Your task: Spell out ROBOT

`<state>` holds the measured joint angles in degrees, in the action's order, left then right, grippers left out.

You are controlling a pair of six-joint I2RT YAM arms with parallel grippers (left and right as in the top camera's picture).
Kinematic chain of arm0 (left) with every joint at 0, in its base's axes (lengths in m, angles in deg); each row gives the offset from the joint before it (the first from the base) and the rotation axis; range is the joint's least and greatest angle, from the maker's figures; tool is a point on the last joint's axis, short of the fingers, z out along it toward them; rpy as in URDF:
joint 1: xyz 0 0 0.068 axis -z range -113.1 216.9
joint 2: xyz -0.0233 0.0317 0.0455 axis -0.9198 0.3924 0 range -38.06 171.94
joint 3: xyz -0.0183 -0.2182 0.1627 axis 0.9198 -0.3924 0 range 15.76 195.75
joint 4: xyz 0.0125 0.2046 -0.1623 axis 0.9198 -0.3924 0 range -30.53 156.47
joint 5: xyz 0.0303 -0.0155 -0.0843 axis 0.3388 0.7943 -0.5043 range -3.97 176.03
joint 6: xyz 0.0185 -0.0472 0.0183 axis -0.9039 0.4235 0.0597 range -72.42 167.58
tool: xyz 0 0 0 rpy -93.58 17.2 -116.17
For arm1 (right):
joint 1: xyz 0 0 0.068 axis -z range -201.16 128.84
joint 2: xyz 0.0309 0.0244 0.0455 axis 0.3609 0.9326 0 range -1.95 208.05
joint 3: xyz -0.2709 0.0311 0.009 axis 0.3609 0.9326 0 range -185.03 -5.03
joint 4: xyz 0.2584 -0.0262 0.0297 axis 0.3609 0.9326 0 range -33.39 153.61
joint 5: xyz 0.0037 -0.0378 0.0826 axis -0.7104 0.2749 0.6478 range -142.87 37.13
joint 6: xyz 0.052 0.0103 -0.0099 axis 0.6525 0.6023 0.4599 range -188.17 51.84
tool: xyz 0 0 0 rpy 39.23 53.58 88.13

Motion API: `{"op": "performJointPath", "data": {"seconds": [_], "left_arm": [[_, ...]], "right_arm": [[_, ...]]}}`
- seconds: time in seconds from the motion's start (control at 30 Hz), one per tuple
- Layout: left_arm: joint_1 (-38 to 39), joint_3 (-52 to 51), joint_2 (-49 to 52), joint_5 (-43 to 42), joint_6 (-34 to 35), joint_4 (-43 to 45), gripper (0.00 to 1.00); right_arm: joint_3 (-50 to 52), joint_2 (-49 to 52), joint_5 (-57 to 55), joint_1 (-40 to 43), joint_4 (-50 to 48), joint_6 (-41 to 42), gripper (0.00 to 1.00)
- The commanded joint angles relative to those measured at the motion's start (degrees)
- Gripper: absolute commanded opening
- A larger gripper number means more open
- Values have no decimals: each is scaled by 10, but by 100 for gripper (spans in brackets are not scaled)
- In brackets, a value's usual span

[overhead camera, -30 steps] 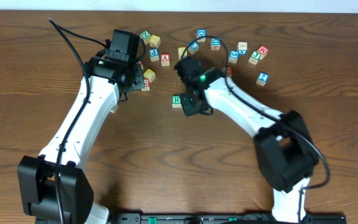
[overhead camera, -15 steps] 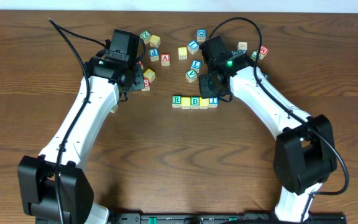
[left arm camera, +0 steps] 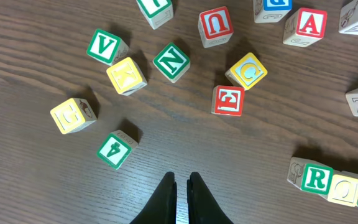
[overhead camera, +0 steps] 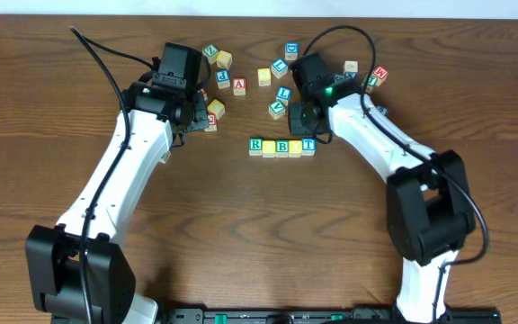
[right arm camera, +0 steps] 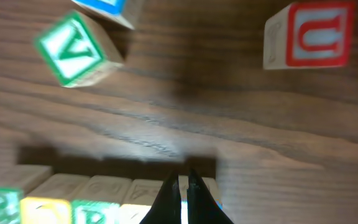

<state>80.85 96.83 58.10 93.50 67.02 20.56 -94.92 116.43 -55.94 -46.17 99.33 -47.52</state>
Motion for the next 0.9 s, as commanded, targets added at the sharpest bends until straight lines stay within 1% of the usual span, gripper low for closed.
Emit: {"op": "performJointPath", "data": {"seconds": [0.0,0.53,0.87], "left_arm": [[-3,5,-7,8,-5,-1,8],[-3,5,-7,8,-5,-1,8],[-3,5,-7,8,-5,-1,8]], "right_arm": [[5,20,-16,3,-8,10,1],[12,35,-16,3,-18,16,1],[12,35,-15,3,-6,16,1]]}}
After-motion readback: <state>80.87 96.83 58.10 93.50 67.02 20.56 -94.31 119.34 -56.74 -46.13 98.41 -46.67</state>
